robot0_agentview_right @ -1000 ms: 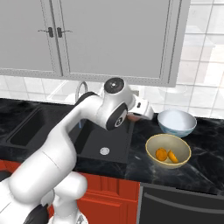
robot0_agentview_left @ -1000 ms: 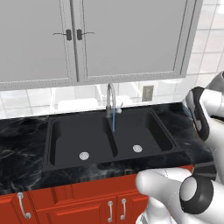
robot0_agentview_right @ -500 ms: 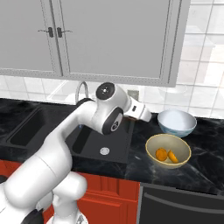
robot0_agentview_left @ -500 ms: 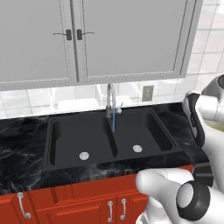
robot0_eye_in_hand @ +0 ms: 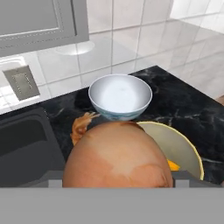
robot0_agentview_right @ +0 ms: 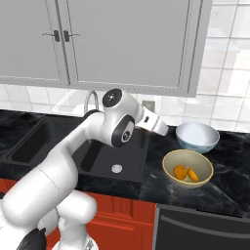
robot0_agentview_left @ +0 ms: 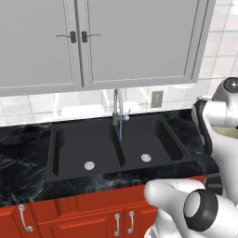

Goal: Pick the oranges from the sink and place them in one bowl. Place the onion in the other bowl. Then turn off the sink faucet.

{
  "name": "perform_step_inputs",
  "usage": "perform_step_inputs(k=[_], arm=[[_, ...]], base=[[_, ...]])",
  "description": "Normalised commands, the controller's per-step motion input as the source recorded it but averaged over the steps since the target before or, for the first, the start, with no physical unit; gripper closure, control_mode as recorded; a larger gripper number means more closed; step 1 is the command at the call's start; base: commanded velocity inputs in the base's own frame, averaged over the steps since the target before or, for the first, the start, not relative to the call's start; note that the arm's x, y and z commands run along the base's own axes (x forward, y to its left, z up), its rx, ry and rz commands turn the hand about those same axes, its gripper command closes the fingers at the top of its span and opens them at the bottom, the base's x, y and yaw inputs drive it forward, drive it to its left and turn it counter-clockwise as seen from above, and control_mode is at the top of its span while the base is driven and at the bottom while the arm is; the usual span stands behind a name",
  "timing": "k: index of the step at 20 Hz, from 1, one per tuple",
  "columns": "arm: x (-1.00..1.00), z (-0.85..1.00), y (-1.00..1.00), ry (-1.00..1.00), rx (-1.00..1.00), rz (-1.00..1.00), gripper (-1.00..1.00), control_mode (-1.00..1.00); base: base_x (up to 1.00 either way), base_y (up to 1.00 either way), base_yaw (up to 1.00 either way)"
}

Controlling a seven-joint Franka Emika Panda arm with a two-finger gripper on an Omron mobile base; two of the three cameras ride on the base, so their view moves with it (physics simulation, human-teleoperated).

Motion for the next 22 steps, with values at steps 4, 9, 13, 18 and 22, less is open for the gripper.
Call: perform_step_inputs(k=[4,9,13,18,22], arm=[[-0.01,0.31,0.00,0.09,0.00,-0.05,1.00,-1.00],[-0.01,0.24,-0.03,0.09,0.00,-0.06,1.00,-1.00],[-0.12,0.15,-0.08,0.08,0.01,-0.08,1.00,-1.00],[-0.16,0.01,-0.23,0.02,0.06,-0.12,1.00,-1.00],[-0.13,0.00,-0.13,0.00,0.12,-0.13,1.00,-1.00]], base=[[0.00,0.00,0.00],[0.00,0.00,0.00],[0.00,0.00,0.00],[0.00,0.00,0.00],[0.00,0.00,0.00]])
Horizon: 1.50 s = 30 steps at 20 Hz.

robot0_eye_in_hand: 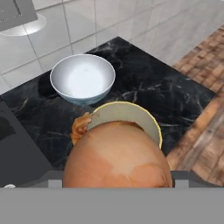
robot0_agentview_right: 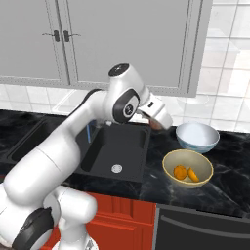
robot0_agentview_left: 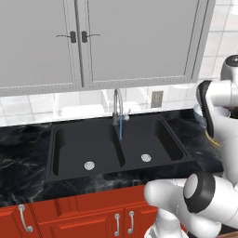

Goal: Pick the oranges from the sink and place them in one bowl. Place the onion in the other bowl. Then turn off the sink faucet.

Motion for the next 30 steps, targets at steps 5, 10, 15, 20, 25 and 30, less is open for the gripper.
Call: perform_step_inputs(k=[5,10,15,20,25,30], arm=[[-0.04,0.00,-0.03,0.00,0.11,-0.11,1.00,-1.00],[0.00,0.00,0.00,0.00,0.08,-0.09,1.00,-1.00],[0.00,0.00,0.00,0.00,0.08,-0.07,1.00,-1.00],[0.00,-0.05,0.00,0.00,0.06,-0.04,1.00,-1.00],[0.01,-0.21,0.00,-0.05,0.03,0.00,1.00,-1.00],[0.08,-0.22,-0.02,-0.06,0.01,0.00,1.00,-1.00]], base=[[0.00,0.00,0.00],[0.00,0.00,0.00],[0.00,0.00,0.00],[0.00,0.00,0.00],[0.00,0.00,0.00],[0.00,0.00,0.00]])
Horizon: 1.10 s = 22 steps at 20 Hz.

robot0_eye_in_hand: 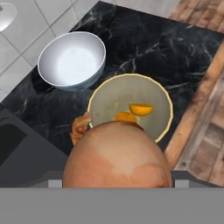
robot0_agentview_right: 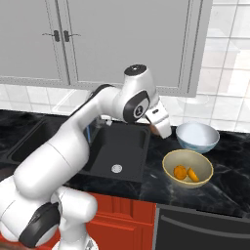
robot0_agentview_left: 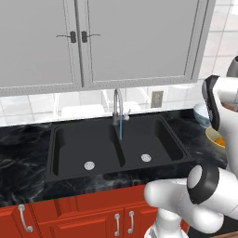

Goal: Pick the oranges from the sink and place them in one bowl. Place the onion in the other bowl. Then turn off the sink faucet.

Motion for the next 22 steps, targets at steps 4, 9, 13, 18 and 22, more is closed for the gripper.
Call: perform_step_inputs(k=[4,9,13,18,22], arm=[[0.11,-0.04,0.00,-0.03,0.00,0.00,1.00,-1.00],[0.11,0.00,0.00,0.00,0.00,-0.01,1.00,-1.00],[0.08,0.00,-0.04,0.00,0.00,-0.02,1.00,-1.00],[0.06,0.00,-0.13,0.00,0.00,-0.02,1.00,-1.00],[0.08,-0.01,-0.17,0.00,0.00,0.00,1.00,-1.00]], base=[[0.00,0.00,0.00],[0.00,0.00,0.00],[0.00,0.00,0.00],[0.00,0.00,0.00],[0.00,0.00,0.00]])
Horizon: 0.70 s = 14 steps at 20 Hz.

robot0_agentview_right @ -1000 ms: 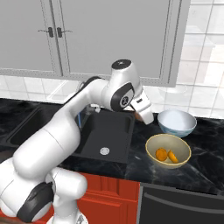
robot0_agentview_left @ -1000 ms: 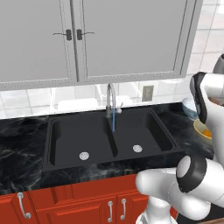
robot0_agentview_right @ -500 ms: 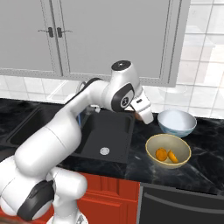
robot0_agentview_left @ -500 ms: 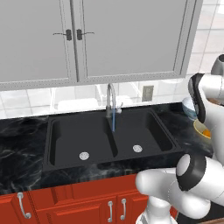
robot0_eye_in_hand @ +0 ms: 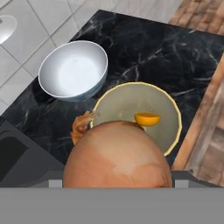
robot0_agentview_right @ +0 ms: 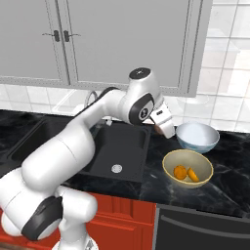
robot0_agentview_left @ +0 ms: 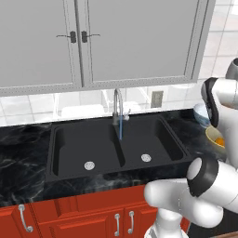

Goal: Pick the oranges from the sink and place them in one bowl. Place the onion in the other bowl. Then turn off the sink faucet.

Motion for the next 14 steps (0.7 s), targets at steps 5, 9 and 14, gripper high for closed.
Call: perform_step_inputs(k=[5,9,14], arm=[[0.14,-0.05,-0.08,0.00,0.00,0.00,1.00,-1.00],[0.21,-0.11,-0.05,0.00,0.00,0.00,1.00,-1.00],[0.12,-0.14,-0.04,0.00,0.00,0.00,1.00,-1.00]], base=[[0.00,0.00,0.00],[0.00,0.00,0.00],[0.00,0.00,0.00]])
